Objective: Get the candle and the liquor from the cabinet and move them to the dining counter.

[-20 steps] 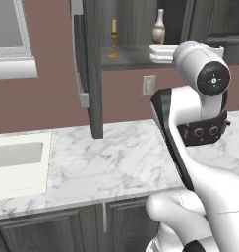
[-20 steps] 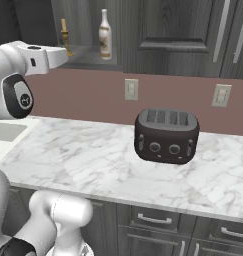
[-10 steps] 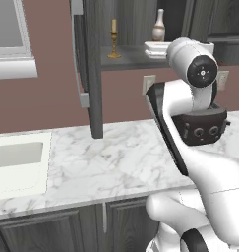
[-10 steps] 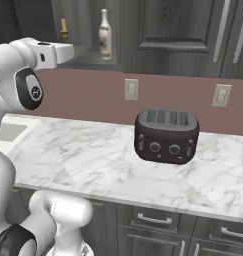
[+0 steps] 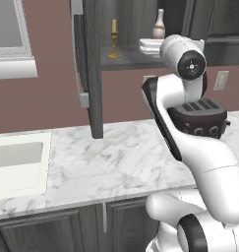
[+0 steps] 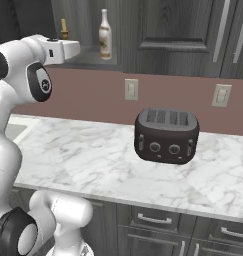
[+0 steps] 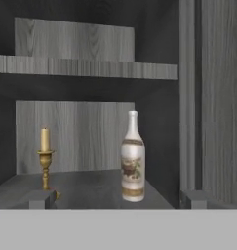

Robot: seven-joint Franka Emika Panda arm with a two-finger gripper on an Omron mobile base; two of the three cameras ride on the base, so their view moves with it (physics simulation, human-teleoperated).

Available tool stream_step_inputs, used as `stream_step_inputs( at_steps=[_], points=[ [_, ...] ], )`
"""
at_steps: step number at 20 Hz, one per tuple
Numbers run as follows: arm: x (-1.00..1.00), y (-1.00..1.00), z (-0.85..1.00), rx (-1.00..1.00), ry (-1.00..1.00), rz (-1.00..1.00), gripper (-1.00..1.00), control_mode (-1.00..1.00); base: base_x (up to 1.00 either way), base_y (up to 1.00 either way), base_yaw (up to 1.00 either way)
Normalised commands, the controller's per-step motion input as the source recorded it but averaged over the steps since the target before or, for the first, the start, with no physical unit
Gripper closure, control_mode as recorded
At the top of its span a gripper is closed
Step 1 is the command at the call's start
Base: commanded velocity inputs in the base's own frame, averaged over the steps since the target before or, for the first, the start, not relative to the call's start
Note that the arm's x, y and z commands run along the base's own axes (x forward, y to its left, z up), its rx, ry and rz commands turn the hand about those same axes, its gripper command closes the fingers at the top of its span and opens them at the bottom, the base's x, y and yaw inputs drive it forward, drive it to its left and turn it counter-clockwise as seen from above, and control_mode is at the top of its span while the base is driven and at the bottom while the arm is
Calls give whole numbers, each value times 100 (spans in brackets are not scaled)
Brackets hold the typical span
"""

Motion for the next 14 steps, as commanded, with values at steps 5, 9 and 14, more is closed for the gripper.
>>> stream_step_inputs(
  at_steps=[5, 9, 14],
  points=[
    [27, 0, 0, 0, 4, 0, -100, -100, 0, 0, 0],
    [23, 0, 3, 0, 11, 0, -100, -100, 0, 0, 0],
    [20, 0, 5, 0, 10, 0, -100, -100, 0, 0, 0]
  ],
)
